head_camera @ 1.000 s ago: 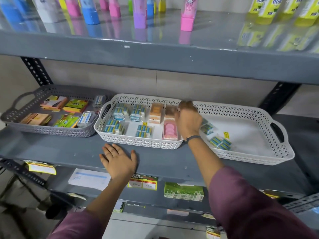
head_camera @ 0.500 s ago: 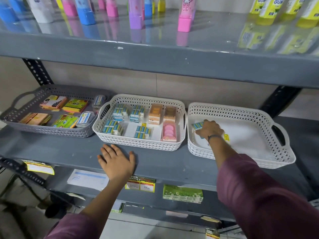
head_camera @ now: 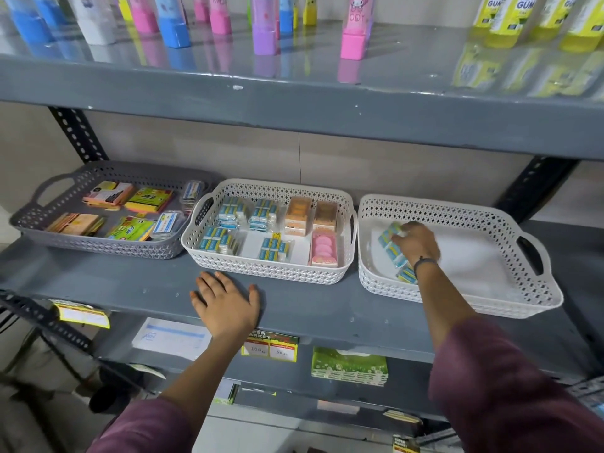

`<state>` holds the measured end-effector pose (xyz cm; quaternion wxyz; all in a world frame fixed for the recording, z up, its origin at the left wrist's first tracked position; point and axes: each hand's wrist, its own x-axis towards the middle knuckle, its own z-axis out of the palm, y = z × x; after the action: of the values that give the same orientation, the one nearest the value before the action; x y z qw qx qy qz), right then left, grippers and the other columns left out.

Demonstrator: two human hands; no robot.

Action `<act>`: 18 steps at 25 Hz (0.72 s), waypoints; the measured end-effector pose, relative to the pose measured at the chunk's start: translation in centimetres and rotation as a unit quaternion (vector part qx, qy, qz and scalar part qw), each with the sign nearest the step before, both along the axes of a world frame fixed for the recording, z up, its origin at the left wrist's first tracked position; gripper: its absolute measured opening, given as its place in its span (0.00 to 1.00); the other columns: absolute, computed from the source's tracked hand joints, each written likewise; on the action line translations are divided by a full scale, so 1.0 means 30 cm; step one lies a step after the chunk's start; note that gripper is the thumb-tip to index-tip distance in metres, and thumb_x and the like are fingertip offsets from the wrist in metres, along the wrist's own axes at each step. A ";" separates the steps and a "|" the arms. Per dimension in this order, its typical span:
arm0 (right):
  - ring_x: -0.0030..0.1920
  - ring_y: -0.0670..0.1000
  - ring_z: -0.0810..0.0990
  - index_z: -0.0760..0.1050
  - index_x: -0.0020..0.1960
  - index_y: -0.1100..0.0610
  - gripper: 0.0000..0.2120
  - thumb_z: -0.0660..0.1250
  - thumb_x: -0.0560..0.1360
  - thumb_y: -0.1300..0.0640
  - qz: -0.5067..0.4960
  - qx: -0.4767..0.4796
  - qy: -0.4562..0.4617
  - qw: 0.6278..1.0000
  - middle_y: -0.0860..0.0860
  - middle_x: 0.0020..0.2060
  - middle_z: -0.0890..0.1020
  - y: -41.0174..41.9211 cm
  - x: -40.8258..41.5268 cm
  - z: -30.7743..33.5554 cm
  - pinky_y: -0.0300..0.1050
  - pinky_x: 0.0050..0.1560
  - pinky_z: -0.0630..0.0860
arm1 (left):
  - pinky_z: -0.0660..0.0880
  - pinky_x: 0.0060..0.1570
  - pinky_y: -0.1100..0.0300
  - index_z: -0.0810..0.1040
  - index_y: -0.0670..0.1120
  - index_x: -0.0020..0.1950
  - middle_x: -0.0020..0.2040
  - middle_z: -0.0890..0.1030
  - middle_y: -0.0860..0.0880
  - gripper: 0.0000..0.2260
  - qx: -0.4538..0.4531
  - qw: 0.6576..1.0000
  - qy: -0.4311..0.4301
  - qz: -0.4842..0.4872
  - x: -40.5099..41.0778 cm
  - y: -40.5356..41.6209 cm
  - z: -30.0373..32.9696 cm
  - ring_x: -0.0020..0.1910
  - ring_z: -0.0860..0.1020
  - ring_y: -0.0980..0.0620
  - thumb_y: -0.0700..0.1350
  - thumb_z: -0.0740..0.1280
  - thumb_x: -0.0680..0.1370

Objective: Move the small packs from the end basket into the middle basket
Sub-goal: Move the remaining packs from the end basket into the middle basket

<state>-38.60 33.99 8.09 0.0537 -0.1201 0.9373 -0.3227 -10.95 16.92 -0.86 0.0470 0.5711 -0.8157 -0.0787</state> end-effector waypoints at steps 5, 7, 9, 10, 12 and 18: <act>0.41 0.56 0.82 0.74 0.57 0.53 0.16 0.69 0.70 0.50 -0.095 -0.252 0.135 0.954 0.53 0.40 0.84 -0.125 0.200 0.172 0.41 0.39 0.74 | 0.47 0.74 0.43 0.51 0.38 0.76 0.77 0.52 0.37 0.36 0.004 1.000 -0.001 0.000 0.003 0.003 0.007 0.77 0.49 0.40 0.61 0.49 0.76; 0.40 0.51 0.78 0.73 0.61 0.53 0.20 0.71 0.70 0.57 0.007 -0.275 0.057 0.960 0.49 0.41 0.80 -0.234 0.275 0.189 0.36 0.37 0.69 | 0.47 0.74 0.43 0.51 0.38 0.76 0.77 0.52 0.37 0.36 0.005 1.000 0.001 -0.002 0.003 0.003 0.009 0.77 0.48 0.40 0.61 0.49 0.76; 0.43 0.52 0.79 0.75 0.59 0.58 0.16 0.70 0.72 0.63 0.093 -0.261 -0.076 0.958 0.52 0.46 0.80 -0.348 0.341 0.158 0.38 0.34 0.72 | 0.47 0.73 0.43 0.51 0.38 0.76 0.77 0.52 0.37 0.36 0.009 1.000 0.001 -0.004 0.003 0.001 0.011 0.77 0.48 0.40 0.61 0.49 0.76; 0.44 0.53 0.80 0.77 0.55 0.59 0.11 0.68 0.73 0.65 0.114 -0.256 -0.151 0.948 0.55 0.49 0.81 -0.398 0.370 0.126 0.40 0.34 0.75 | 0.47 0.74 0.43 0.50 0.38 0.76 0.77 0.51 0.37 0.36 0.010 1.000 0.001 -0.004 0.004 0.001 0.012 0.77 0.48 0.40 0.61 0.49 0.77; 0.48 0.56 0.82 0.74 0.40 0.58 0.08 0.67 0.73 0.68 0.110 -0.220 -0.244 0.938 0.58 0.49 0.80 -0.469 0.420 0.054 0.48 0.42 0.82 | 0.47 0.74 0.43 0.50 0.37 0.76 0.77 0.51 0.37 0.36 0.016 1.000 0.000 -0.005 0.005 0.003 0.016 0.77 0.48 0.40 0.61 0.49 0.77; 0.56 0.56 0.82 0.79 0.53 0.62 0.09 0.67 0.73 0.67 0.116 -0.013 -0.134 0.984 0.57 0.56 0.83 -0.512 0.422 -0.022 0.44 0.55 0.79 | 0.47 0.73 0.43 0.50 0.37 0.76 0.77 0.51 0.37 0.36 0.021 1.000 -0.004 -0.008 0.005 -0.007 0.015 0.77 0.48 0.40 0.61 0.48 0.77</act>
<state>-25.95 18.63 7.44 0.2144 -0.1839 0.8970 -0.3400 -10.80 16.72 -0.41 0.0308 0.5658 -0.8186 -0.0941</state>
